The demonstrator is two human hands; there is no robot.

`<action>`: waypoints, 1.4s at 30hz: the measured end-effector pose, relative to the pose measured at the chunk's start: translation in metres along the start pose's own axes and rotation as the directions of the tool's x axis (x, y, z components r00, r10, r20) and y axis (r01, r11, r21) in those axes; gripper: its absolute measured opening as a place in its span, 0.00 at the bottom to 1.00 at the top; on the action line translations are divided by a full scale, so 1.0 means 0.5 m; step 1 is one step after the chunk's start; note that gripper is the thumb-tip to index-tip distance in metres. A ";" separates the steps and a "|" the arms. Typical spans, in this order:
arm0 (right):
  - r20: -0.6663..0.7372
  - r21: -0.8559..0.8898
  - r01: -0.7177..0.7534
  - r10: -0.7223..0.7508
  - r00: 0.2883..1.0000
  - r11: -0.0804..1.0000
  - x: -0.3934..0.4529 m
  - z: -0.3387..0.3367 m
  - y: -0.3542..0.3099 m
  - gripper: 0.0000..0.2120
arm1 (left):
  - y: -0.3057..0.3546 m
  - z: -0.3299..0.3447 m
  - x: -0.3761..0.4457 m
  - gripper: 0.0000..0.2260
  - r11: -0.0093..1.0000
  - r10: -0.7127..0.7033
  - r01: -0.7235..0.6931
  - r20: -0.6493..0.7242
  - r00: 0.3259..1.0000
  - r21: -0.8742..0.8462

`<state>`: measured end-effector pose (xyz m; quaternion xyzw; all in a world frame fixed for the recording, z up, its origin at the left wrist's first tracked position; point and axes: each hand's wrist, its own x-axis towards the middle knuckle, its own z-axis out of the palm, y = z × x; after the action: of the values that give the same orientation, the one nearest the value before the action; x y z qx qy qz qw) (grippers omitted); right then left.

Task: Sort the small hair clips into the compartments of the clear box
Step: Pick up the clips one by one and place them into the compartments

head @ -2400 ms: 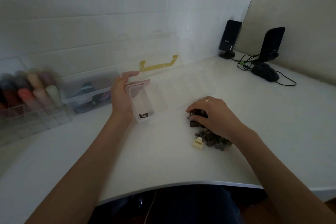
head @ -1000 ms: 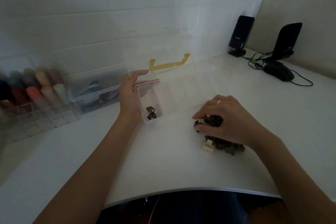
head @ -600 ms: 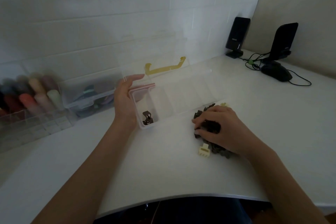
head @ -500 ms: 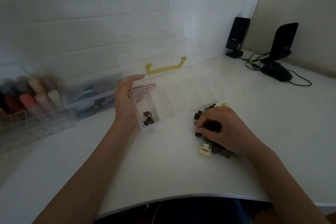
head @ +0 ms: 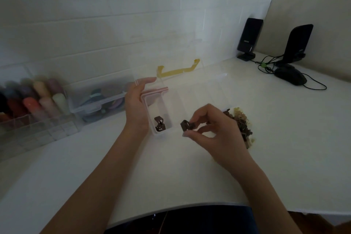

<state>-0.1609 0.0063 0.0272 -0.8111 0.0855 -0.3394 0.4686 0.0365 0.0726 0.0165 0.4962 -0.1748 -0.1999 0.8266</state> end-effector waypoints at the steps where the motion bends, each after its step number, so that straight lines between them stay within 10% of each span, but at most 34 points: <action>1: -0.029 -0.010 0.005 -0.006 1.000 1.000 0.007 0.011 -0.003 0.11 | 0.000 -0.001 0.001 0.09 1.000 0.012 -0.012 0.001 1.000 0.013; 15: -0.097 -0.379 0.144 -0.194 0.976 0.914 0.019 0.038 -0.008 0.06 | -0.007 -0.006 0.005 0.10 0.996 0.084 -0.084 0.024 0.996 0.029; 22: 0.106 -0.639 0.122 -0.070 0.992 0.760 -0.075 -0.074 0.018 0.18 | -0.011 -0.002 0.012 0.13 0.988 0.157 -0.157 0.005 0.988 0.013; 36: 0.057 -0.504 -0.025 0.062 0.996 0.863 -0.067 -0.065 0.091 0.07 | -0.011 -0.005 0.011 0.10 0.994 0.113 -0.113 0.004 0.994 0.012; 42: 0.080 -0.718 0.153 -0.138 0.987 0.679 -0.045 -0.059 0.079 0.13 | -0.010 -0.010 0.012 0.10 0.997 0.081 -0.082 0.025 0.996 0.015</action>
<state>-0.1893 -0.0255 -0.0061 -0.9371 0.1428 -0.3071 0.0846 0.0433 0.0712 0.0105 0.4926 -0.2064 -0.1706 0.8280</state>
